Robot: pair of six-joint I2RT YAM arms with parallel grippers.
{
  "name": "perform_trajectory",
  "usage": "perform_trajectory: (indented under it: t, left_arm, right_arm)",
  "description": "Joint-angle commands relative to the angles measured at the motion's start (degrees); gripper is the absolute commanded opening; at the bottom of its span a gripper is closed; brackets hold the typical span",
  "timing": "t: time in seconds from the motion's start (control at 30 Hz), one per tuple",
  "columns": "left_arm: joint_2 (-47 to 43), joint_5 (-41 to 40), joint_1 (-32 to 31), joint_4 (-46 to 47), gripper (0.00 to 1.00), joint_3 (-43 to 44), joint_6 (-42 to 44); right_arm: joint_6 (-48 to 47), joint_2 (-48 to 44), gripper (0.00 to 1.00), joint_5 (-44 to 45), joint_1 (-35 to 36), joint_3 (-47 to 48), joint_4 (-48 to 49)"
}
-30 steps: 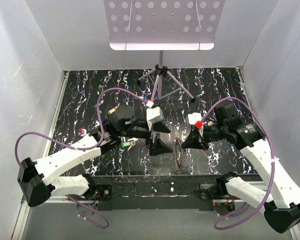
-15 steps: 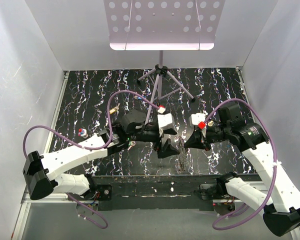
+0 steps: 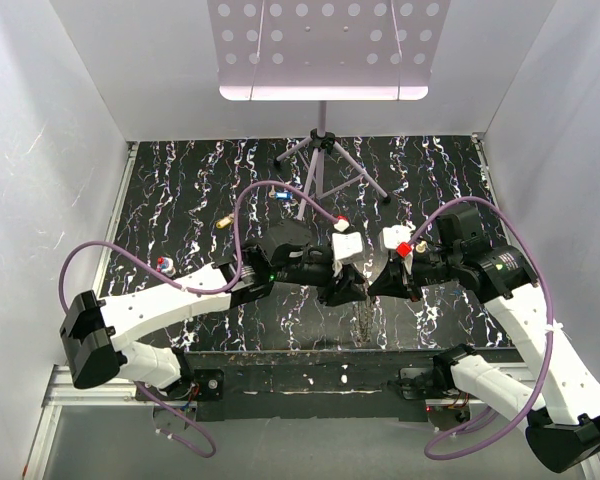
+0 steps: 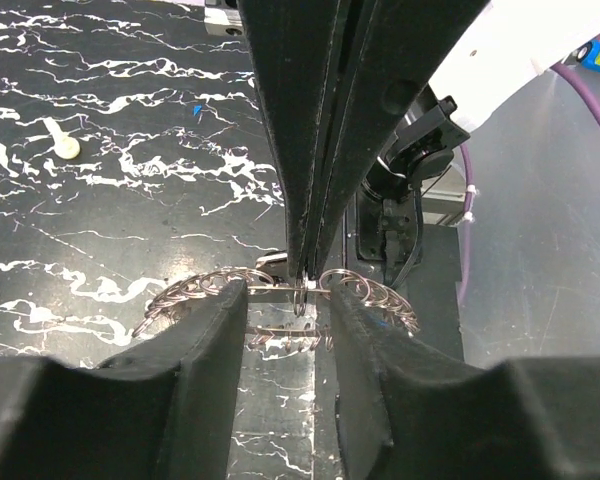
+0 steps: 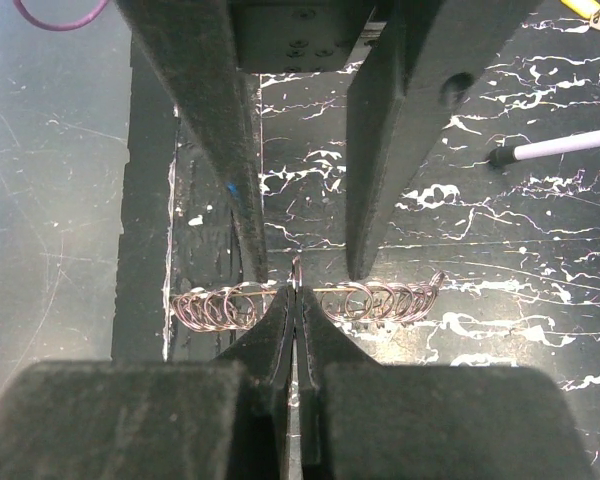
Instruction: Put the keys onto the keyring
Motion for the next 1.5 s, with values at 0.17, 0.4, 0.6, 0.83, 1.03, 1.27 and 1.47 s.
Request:
perform_trajectory:
  t: [0.17,0.4,0.6,0.83,1.03,1.27,1.47]
  left_arm:
    - [-0.29,-0.79,-0.86,-1.43,0.21,3.08,1.58]
    - [0.76,0.09,-0.95,-3.44,0.01,4.31,1.58]
    - [1.38,-0.52,-0.95,-4.77,0.25,5.19,0.79]
    - [1.20,0.62,-0.95,-4.85,0.00,5.11,1.32]
    - [-2.21,-1.22,-1.04,-0.82,0.00,1.95,0.27]
    - [-9.33,-3.77,-0.86,12.35,0.00,-7.71,-5.62]
    - [-14.26,-6.67,-0.86,27.99,0.00,-17.73,-10.80]
  right_arm:
    - [0.80,-0.03,0.01,-2.51,-0.38,0.05,1.52]
    - [1.33,0.06,0.01,-2.77,-0.65,0.31,1.70]
    - [1.94,0.06,0.01,-2.95,-0.56,0.05,2.05]
    - [2.21,0.24,0.01,-3.12,-0.65,-0.13,2.22]
    - [3.17,-0.03,0.01,-4.09,-0.73,-0.13,2.57]
    - [5.63,-1.25,0.37,-10.50,-2.05,1.98,3.27]
    - [7.04,-5.55,0.44,-19.28,-4.78,3.66,9.41]
